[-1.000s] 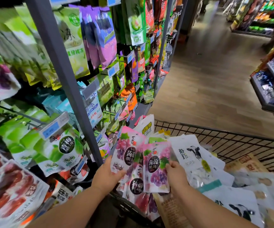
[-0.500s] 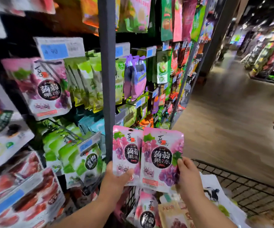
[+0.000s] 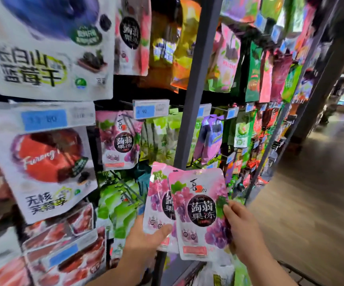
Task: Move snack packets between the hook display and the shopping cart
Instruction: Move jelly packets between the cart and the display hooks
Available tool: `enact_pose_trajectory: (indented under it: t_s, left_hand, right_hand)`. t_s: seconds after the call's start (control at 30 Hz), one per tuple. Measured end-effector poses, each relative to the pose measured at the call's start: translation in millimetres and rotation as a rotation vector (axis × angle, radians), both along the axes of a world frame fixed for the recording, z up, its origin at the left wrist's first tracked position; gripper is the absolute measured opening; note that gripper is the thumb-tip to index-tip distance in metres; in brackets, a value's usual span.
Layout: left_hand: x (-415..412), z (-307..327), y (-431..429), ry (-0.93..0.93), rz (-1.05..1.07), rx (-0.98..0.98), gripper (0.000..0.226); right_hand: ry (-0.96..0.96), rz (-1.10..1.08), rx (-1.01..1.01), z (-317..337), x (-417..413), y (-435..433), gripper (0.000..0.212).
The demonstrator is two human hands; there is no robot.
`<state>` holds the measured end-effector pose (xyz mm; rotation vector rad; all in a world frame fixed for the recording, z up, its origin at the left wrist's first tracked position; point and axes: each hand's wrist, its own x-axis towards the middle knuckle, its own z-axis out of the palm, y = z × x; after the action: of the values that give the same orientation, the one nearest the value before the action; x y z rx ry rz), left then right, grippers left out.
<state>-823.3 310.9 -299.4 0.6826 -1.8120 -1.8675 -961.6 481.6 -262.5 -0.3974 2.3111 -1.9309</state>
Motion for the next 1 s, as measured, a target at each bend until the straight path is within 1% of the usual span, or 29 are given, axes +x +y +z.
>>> enact_pose_trajectory:
  t_s: [0.1, 0.2, 0.27, 0.37, 0.4, 0.43, 0.5, 0.53, 0.57, 0.6, 0.7, 0.73, 0.8, 0.83, 0.9, 0.93, 0.97, 1.0]
  left_hand:
    - [3.1, 17.0, -8.5, 0.019, 0.053, 0.000, 0.046]
    - [3.4, 29.4, -13.0, 0.088, 0.037, -0.001, 0.036]
    - [4.2, 37.7, -16.1, 0.134, 0.045, 0.008, 0.041]
    - [7.6, 48.1, -21.6, 0.150, 0.075, -0.002, 0.061]
    - [8.8, 49.2, -23.7, 0.157, 0.093, 0.012, 0.064]
    - [10.1, 51.0, -24.9, 0.167, 0.113, 0.022, 0.064]
    - [11.5, 51.9, -27.3, 0.188, 0.153, 0.045, 0.057]
    - [12.3, 52.6, -28.3, 0.202, 0.169, 0.056, 0.052]
    - [12.7, 52.1, -30.7, 0.203, 0.180, 0.064, 0.050]
    - [12.9, 52.7, -32.0, 0.209, 0.183, 0.058, 0.052]
    - [13.4, 53.4, -34.5, 0.230, 0.184, 0.016, 0.061]
    - [12.6, 53.6, -35.6, 0.225, 0.194, 0.009, 0.059]
    - [10.5, 52.5, -37.3, 0.231, 0.196, -0.012, 0.050]
    - [9.9, 53.7, -36.0, 0.233, 0.187, -0.034, 0.048]
    - [8.5, 55.2, -34.9, 0.236, 0.200, -0.076, 0.058]
    - [7.6, 56.9, -34.7, 0.238, 0.212, -0.059, 0.062]
    - [5.6, 56.2, -36.9, 0.242, 0.229, -0.038, 0.060]
    - [5.1, 58.8, -38.4, 0.239, 0.245, -0.030, 0.052]
  right_hand:
    - [0.060, 0.075, 0.015, 17.7, 0.6, -15.8, 0.021]
    - [0.140, 0.149, 0.040, 33.0, 6.4, -33.0, 0.018]
    - [0.172, 0.176, 0.053, 41.9, 11.9, -45.0, 0.017]
    - [0.126, 0.195, -0.004, 49.0, 13.9, -57.8, 0.017]
    - [0.091, 0.195, -0.024, 49.9, 15.5, -61.0, 0.016]
    - [0.052, 0.214, -0.043, 48.1, 14.5, -63.5, 0.013]
    - [-0.022, 0.261, -0.040, 44.1, 18.5, -66.9, 0.005]
    - [-0.076, 0.288, -0.038, 41.4, 21.7, -67.6, 0.010]
    - [-0.131, 0.332, -0.053, 35.8, 21.8, -68.2, 0.021]
    - [-0.190, 0.378, -0.055, 33.5, 24.5, -68.1, 0.033]
    - [-0.349, 0.479, -0.105, 29.3, 31.0, -65.8, 0.049]
    - [-0.372, 0.497, -0.124, 28.2, 31.7, -65.0, 0.055]
    - [-0.353, 0.492, -0.148, 25.9, 30.9, -65.7, 0.065]
    - [-0.344, 0.483, -0.167, 26.9, 31.0, -65.9, 0.064]
    - [-0.349, 0.467, -0.243, 26.6, 28.1, -65.1, 0.054]
    - [-0.356, 0.458, -0.271, 26.9, 27.0, -65.2, 0.051]
    - [-0.357, 0.456, -0.293, 27.1, 26.1, -64.7, 0.048]
    - [-0.345, 0.446, -0.306, 28.1, 26.6, -63.5, 0.045]
